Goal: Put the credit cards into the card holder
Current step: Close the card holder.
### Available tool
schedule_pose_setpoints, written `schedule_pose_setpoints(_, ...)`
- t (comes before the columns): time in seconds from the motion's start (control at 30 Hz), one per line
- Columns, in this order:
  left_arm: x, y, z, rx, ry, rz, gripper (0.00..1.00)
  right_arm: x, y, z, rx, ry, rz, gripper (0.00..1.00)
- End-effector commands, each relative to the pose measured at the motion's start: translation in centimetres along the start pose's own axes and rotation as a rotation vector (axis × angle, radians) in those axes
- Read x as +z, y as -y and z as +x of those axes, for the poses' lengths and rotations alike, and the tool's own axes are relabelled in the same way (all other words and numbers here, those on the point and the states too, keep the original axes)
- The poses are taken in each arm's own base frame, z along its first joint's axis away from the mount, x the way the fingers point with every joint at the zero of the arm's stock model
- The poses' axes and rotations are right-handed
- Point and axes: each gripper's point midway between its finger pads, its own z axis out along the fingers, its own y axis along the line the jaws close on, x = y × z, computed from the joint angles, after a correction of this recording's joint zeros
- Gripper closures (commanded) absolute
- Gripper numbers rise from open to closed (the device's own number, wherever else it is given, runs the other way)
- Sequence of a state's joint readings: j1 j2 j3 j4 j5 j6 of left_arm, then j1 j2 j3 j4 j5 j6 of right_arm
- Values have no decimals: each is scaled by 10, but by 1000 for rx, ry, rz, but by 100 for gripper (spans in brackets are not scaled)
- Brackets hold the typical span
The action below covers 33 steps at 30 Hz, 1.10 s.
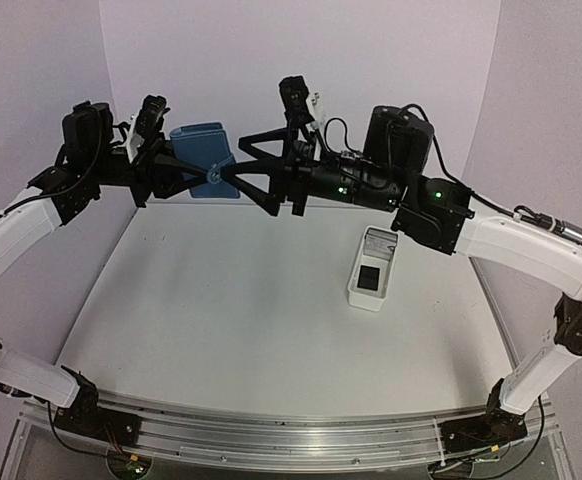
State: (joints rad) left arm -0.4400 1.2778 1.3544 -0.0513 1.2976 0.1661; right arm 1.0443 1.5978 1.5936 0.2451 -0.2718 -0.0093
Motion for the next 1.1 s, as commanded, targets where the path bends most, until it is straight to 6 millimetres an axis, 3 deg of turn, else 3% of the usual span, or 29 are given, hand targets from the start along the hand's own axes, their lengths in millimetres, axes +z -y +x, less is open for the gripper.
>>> schedule_pose_setpoints(0.0,2,0,2,85,-51,-52,100,6,-14,25,-100,-139,-102,25)
schedule_pose_setpoints(0.13,6,2,8,71,-73,-40,100,5,-14,30,-174,-163,-108,21)
schedule_pose_setpoints(0.23,9,1,11,67,-87,-45,100,6,-13,35,-197,-180,-119,25)
schedule_pose_setpoints(0.37,15,2,17,49,-92,-18,100,9,-3,43,-193,-199,-112,35)
schedule_pose_setpoints(0.43,17,3,17,30,-86,-2,100,10,5,45,-192,-201,-104,48)
schedule_pose_setpoints(0.5,18,2,16,30,-81,1,100,10,7,48,-184,-204,-118,51)
schedule_pose_setpoints(0.57,18,3,15,27,-79,3,100,5,4,47,-159,-199,-168,49)
schedule_pose_setpoints(0.63,18,4,17,22,-80,9,100,-6,3,42,-104,-191,-237,33)
schedule_pose_setpoints(0.77,18,6,15,35,-76,17,100,-24,11,34,-35,-195,-252,18)
schedule_pose_setpoints(0.9,18,6,18,31,-82,21,100,-29,15,33,-50,-202,-211,20)
schedule_pose_setpoints(1.0,20,5,19,30,-83,23,100,-22,19,40,-46,-211,-211,28)
schedule_pose_setpoints(1.07,20,4,20,37,-85,21,100,-16,19,45,-33,-216,-238,29)
